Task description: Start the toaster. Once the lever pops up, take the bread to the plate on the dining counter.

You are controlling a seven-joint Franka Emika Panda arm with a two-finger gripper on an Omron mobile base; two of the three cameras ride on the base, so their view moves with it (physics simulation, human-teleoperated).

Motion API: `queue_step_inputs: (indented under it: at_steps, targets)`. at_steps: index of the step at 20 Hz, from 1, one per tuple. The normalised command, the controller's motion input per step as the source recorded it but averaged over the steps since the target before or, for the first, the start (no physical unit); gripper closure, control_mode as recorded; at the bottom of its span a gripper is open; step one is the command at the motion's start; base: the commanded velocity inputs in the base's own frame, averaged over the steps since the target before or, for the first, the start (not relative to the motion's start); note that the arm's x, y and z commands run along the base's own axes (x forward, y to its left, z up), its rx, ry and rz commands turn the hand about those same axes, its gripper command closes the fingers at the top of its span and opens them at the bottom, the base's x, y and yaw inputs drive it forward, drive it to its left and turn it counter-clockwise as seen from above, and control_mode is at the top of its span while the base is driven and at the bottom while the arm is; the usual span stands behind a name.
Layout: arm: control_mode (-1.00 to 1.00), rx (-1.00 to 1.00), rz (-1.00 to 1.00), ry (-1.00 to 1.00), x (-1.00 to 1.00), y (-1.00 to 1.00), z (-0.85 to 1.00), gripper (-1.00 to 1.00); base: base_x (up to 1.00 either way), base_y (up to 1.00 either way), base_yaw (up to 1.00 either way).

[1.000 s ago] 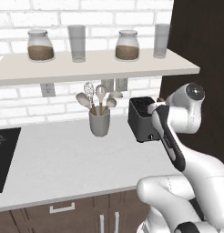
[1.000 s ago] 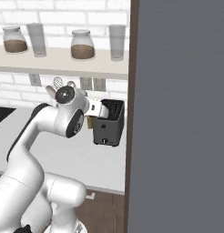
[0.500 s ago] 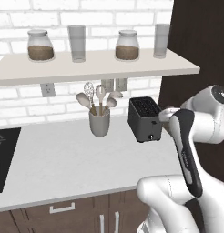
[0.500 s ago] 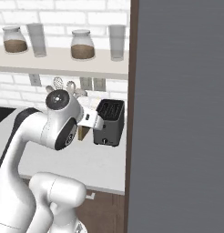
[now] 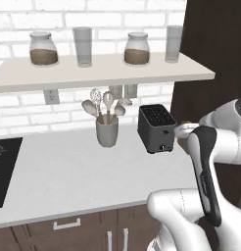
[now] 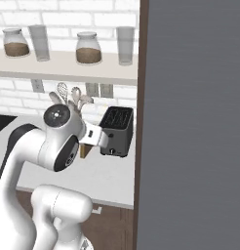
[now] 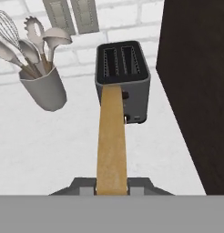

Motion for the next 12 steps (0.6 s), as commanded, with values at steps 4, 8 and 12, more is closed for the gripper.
queue_step_inputs:
  at_steps: [4,8,12]
  targets:
    - [-1.00,0.00,0.00,0.00,-0.18,0.01,0.00,1.00,0.00,0.00,0.00]
    - [1.00,0.00,0.00,0.00,-0.07,0.00,0.00,1.00,-0.27,0.00,0.00]
    - [1.00,0.00,0.00,0.00,0.00,0.00,0.00,1.00,-0.55,0.07,0.00]
